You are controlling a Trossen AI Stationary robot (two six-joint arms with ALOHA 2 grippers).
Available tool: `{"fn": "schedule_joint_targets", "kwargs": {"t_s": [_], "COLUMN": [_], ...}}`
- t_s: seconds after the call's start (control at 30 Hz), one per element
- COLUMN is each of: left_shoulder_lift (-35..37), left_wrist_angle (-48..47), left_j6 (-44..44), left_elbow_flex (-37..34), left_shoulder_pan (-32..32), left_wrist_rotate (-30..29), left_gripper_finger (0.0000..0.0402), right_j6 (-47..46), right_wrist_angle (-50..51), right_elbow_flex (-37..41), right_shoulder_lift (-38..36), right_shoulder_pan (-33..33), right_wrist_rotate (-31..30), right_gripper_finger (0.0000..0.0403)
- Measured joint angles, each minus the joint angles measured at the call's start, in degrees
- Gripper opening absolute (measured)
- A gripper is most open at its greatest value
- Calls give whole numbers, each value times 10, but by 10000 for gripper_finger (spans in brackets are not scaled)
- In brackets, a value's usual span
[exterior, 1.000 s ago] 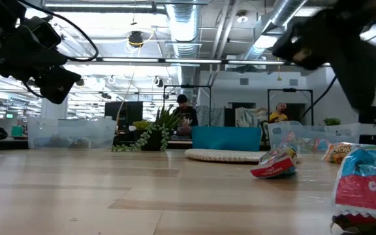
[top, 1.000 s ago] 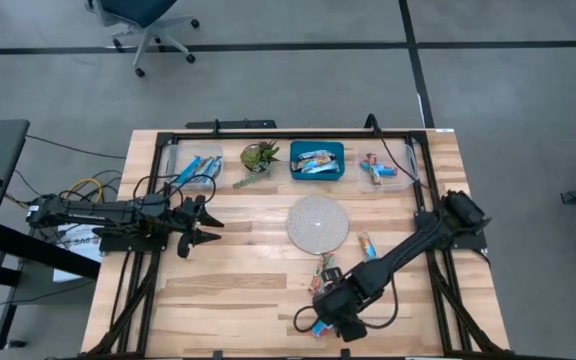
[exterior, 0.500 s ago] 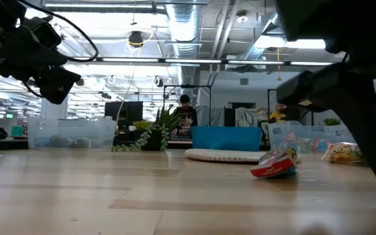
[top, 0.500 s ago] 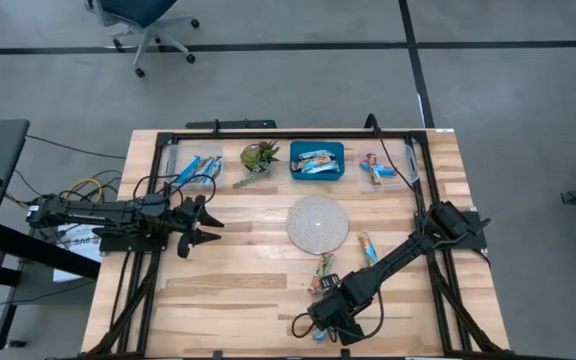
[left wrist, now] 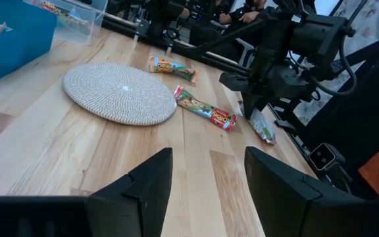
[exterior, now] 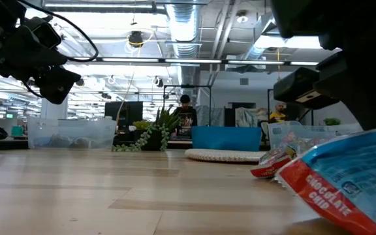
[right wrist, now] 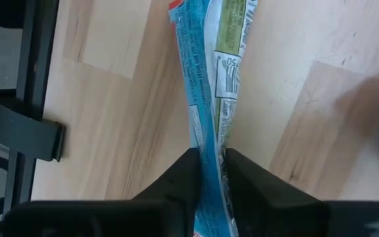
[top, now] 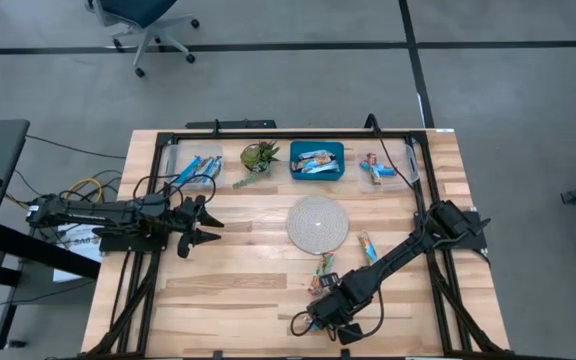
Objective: Pick and place Granola Bars by type
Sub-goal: Put the red granola bar into the right transparent bin
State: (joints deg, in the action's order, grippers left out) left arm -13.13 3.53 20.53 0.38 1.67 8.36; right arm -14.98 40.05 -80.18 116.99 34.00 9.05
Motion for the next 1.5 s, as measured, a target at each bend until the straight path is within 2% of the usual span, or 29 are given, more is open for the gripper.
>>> {"fn": "schedule_joint_targets", "kwargs": {"t_s": [0.83,1.2,1.5], "left_shoulder_lift": [0,0,0], "left_wrist_angle": [0,0,0], "left_j6": [0,0,0], "left_elbow_flex": [0,0,0], "left_shoulder_pan": [0,0,0], "left_wrist_rotate": [0,0,0], "left_gripper_finger": [183,183,183], "right_j6": [-5,5,5], "right_wrist_angle": [-17,-26,-22], "right_elbow_flex": [2,89,172], "right_shoulder_lift": [-7,-151,-297], "right_shoulder_pan": [-24,-72,-158], "right_wrist_rotate": [0,-21,-97], "right_gripper_finger": [53,53,53]}}
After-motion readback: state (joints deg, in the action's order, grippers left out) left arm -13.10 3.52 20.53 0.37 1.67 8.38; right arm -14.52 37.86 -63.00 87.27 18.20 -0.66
